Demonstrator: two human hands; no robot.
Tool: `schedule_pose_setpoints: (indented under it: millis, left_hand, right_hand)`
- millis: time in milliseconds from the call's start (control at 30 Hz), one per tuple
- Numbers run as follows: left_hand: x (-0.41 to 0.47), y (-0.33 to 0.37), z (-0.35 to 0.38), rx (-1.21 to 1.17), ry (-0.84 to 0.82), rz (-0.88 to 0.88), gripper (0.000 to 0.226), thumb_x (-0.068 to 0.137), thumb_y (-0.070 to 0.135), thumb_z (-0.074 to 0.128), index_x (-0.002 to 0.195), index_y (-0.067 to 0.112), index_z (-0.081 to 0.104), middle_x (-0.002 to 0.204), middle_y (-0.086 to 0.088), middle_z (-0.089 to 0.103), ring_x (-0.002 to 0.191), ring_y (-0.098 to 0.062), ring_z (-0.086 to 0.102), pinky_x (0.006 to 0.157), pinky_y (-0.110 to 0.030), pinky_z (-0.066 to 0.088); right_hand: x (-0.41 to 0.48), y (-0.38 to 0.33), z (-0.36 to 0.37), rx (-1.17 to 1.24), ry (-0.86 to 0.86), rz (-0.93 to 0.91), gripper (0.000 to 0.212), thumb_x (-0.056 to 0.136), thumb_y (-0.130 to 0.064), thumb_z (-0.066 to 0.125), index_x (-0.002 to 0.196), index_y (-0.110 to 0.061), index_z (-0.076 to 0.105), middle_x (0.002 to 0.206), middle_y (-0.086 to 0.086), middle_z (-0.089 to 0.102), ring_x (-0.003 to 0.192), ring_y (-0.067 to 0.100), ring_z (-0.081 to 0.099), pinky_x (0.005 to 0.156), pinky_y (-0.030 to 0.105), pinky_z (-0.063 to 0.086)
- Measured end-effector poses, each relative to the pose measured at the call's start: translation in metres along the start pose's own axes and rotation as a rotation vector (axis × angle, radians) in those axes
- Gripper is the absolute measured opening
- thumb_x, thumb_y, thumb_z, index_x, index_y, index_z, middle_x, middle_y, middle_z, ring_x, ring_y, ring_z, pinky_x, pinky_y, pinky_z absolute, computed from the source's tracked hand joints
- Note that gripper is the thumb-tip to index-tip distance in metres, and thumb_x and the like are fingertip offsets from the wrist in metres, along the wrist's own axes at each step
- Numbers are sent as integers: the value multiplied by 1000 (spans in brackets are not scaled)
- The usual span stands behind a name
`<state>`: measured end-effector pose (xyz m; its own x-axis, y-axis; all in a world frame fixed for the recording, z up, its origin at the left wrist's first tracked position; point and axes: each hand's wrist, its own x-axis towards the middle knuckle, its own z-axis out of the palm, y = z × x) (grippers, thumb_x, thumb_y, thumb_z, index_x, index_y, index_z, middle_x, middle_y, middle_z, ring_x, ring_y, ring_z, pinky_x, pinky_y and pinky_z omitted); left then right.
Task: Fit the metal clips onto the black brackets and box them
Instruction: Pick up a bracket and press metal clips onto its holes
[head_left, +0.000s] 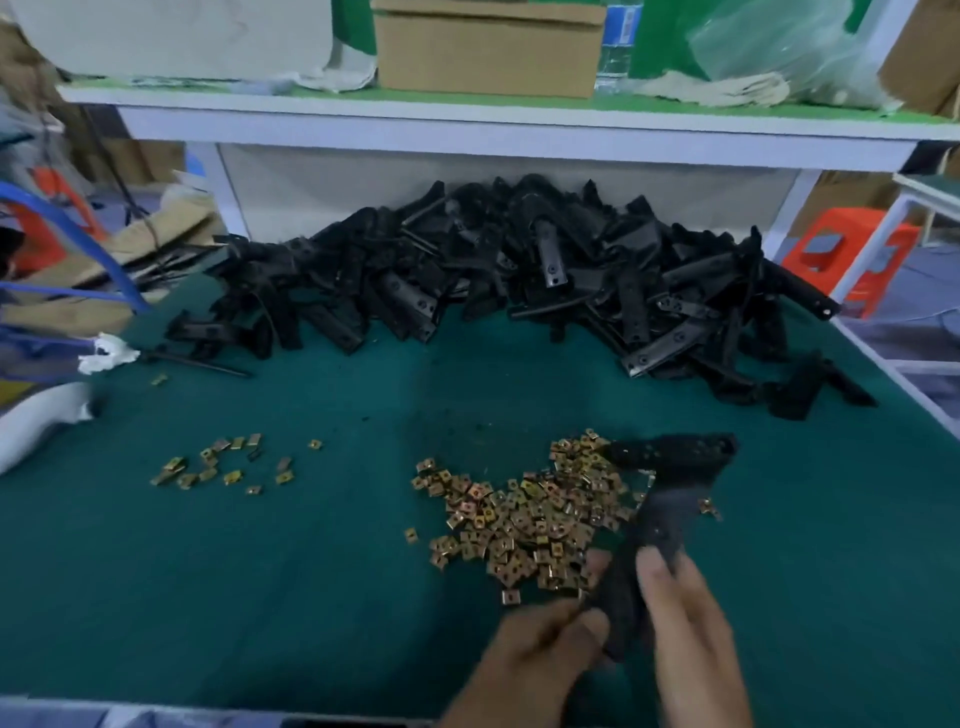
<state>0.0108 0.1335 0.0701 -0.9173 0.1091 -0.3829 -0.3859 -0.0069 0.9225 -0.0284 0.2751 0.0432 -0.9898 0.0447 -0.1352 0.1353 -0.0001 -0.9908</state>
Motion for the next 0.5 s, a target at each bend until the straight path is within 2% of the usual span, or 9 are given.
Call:
schedule_pose_setpoints:
  millis: [33, 100, 200, 267, 333, 433, 500]
  left_hand:
    - [-3, -4, 3, 92, -19, -6, 30, 103, 40, 54, 82, 29, 72, 70, 13, 65, 63, 1, 55, 59, -17, 39]
    - [-6, -10, -7, 404, 60, 70, 25, 101, 45, 52, 84, 33, 68, 77, 19, 64, 71, 11, 55, 68, -14, 42]
    - [-4, -26, -48, 752, 354, 238, 12, 100, 42, 56, 102, 36, 66, 99, 23, 60, 93, 8, 56, 82, -17, 46]
    - [2, -39, -81, 820, 607, 313, 10, 99, 33, 61, 106, 32, 68, 102, 19, 60, 97, -3, 58, 81, -26, 48]
    - [9, -46, -106, 863, 784, 316, 14, 97, 28, 64, 111, 25, 69, 102, 8, 62, 99, -17, 60, 74, -34, 49]
    - [19, -50, -122, 963, 826, 289, 26, 96, 26, 68, 120, 16, 70, 100, -3, 64, 96, -27, 61, 70, -37, 53]
    - [22, -49, -123, 946, 806, 302, 16, 96, 24, 67, 110, 17, 73, 96, 0, 63, 92, -24, 61, 69, -33, 50]
  right_hand:
    - [-1, -2, 3, 50, -32, 22, 34, 78, -52, 68, 110, -42, 71, 96, -7, 79, 85, 10, 75, 70, 24, 59]
    - [-5, -8, 7, 109, -53, 4, 24, 81, -42, 65, 104, -42, 72, 86, 2, 78, 71, 19, 75, 56, 23, 57]
    - [-10, -9, 2, 128, -21, -37, 20, 86, -40, 59, 101, -50, 69, 75, 7, 69, 54, 22, 64, 45, 31, 52]
    - [-11, -4, -1, 77, -4, -43, 22, 93, -37, 57, 103, -54, 67, 71, 7, 66, 48, 21, 56, 39, 32, 48]
    - [-13, 4, -2, 14, -7, -49, 25, 99, -31, 56, 105, -52, 66, 70, 8, 65, 45, 20, 54, 37, 33, 45]
    - [-17, 11, 4, -56, -30, -66, 23, 95, -39, 57, 106, -59, 64, 71, 8, 66, 45, 19, 54, 39, 32, 46]
    - [-18, 12, 7, -75, -42, -65, 25, 86, -50, 57, 107, -61, 62, 72, 6, 68, 45, 18, 54, 41, 30, 46]
